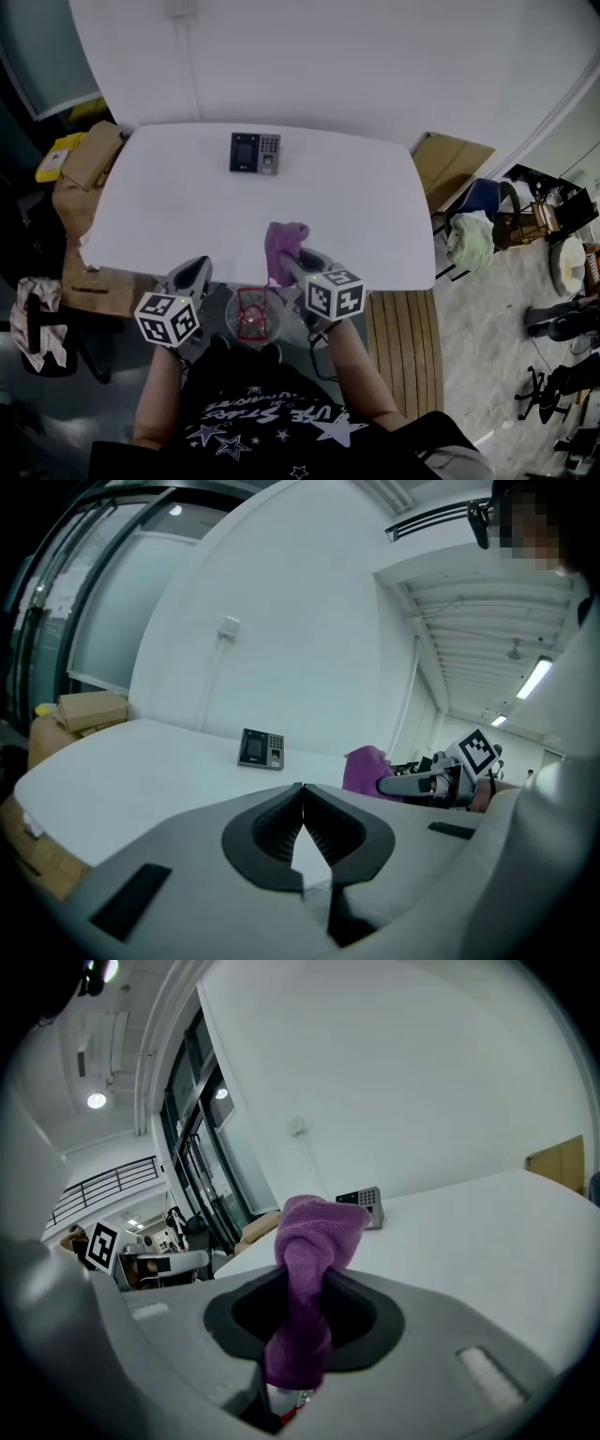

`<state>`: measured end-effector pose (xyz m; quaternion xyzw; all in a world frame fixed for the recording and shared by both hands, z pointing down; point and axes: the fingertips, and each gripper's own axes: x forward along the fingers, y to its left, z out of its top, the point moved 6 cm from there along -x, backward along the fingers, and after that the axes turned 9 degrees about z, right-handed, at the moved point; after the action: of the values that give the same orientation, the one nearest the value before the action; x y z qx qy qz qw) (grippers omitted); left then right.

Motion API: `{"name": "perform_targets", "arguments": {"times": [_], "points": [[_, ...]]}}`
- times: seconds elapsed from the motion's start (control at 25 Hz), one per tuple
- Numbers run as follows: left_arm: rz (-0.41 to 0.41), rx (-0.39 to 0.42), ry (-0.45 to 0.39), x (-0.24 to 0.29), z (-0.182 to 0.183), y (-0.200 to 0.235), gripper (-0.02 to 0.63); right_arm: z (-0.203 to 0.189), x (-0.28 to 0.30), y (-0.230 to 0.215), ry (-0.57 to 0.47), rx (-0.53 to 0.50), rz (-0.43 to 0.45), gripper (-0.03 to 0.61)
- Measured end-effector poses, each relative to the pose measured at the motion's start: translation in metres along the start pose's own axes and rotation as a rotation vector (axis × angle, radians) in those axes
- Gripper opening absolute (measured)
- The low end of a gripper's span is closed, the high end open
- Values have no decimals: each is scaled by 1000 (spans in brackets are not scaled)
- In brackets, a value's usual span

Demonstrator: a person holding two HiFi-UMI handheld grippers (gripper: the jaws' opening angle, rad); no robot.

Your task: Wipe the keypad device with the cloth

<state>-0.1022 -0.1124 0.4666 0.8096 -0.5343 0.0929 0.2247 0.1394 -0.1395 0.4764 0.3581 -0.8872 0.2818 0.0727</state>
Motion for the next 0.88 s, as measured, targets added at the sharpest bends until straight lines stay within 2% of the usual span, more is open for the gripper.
{"name": "perform_targets", "arguments": {"times": [0.28,0.52,0.88], "points": [[-21,3,22,17,3,1,8,-5,4,-9,27,5,-10,100],[-70,6,29,45,14,9,8,9,13,-19,7,15,-57,100],[-115,2,43,90,40,53,8,39,61,-41,-1,26,-131,100]]}}
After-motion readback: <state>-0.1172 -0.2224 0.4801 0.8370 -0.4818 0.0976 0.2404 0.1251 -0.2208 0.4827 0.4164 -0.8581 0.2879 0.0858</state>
